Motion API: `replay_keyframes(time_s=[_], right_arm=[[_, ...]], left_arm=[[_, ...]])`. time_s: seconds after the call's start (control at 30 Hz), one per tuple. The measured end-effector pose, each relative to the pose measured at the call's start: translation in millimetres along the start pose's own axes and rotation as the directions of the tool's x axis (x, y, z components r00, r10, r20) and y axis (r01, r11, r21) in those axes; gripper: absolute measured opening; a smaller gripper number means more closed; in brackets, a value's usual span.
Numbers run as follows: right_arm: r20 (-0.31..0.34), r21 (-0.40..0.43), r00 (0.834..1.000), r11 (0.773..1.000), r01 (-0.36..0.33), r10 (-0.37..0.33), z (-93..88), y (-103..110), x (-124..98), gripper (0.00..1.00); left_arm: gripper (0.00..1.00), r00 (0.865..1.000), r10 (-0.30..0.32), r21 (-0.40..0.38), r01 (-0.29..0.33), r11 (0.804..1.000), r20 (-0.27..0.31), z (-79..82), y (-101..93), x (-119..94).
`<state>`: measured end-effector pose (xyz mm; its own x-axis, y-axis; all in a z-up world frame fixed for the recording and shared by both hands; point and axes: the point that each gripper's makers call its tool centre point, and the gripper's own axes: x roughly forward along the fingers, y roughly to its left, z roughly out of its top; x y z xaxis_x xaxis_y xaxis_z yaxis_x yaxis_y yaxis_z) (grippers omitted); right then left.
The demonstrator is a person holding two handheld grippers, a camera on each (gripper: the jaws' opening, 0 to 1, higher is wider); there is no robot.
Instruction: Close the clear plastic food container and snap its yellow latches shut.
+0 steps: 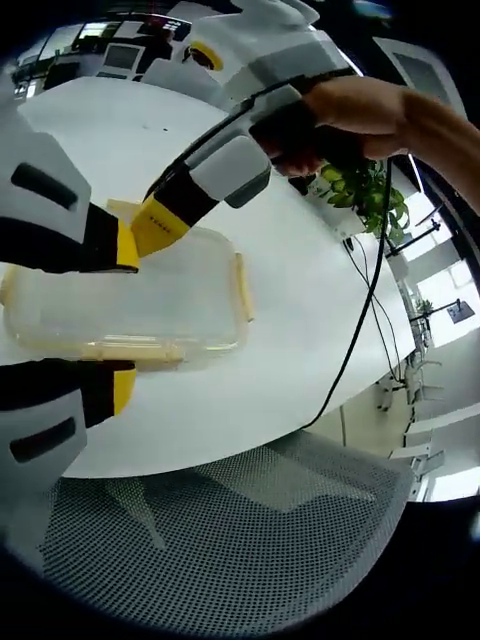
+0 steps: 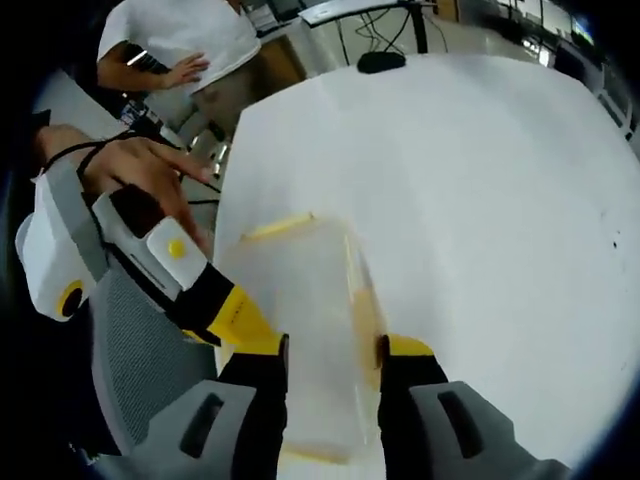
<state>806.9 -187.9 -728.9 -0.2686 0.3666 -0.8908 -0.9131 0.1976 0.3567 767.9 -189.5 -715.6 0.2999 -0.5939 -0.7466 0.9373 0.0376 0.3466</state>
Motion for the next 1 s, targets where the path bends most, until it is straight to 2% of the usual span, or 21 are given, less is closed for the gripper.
replay_keyframes(time_s=[0.03,0.1,0.7,1.0], right_arm=[[0.056,-0.038,0.998,0.999,0.014,-0.012,10.1,-2.6,3.8,0.29],[0.031,-0.027,1.000,1.000,0.006,-0.006,-1.1,-0.5,0.7,0.30],[0.039,-0.052,0.998,0.997,0.053,-0.051,13.0,-5.4,-3.7,0.32],[0.047,-0.063,0.997,0.996,0.067,-0.064,12.3,-6.8,-5.6,0.33]], left_arm=[[0.26,1.000,-0.005,-0.001,0.005,1.000,0.002,1.7,-1.0,0.3],[0.25,1.000,-0.001,0.005,0.001,1.000,0.001,2.8,0.9,-0.8],[0.29,1.000,-0.005,0.034,0.005,0.999,0.010,11.2,1.5,6.9],[0.29,0.999,-0.012,-0.055,0.013,0.998,0.030,14.5,1.3,10.8]])
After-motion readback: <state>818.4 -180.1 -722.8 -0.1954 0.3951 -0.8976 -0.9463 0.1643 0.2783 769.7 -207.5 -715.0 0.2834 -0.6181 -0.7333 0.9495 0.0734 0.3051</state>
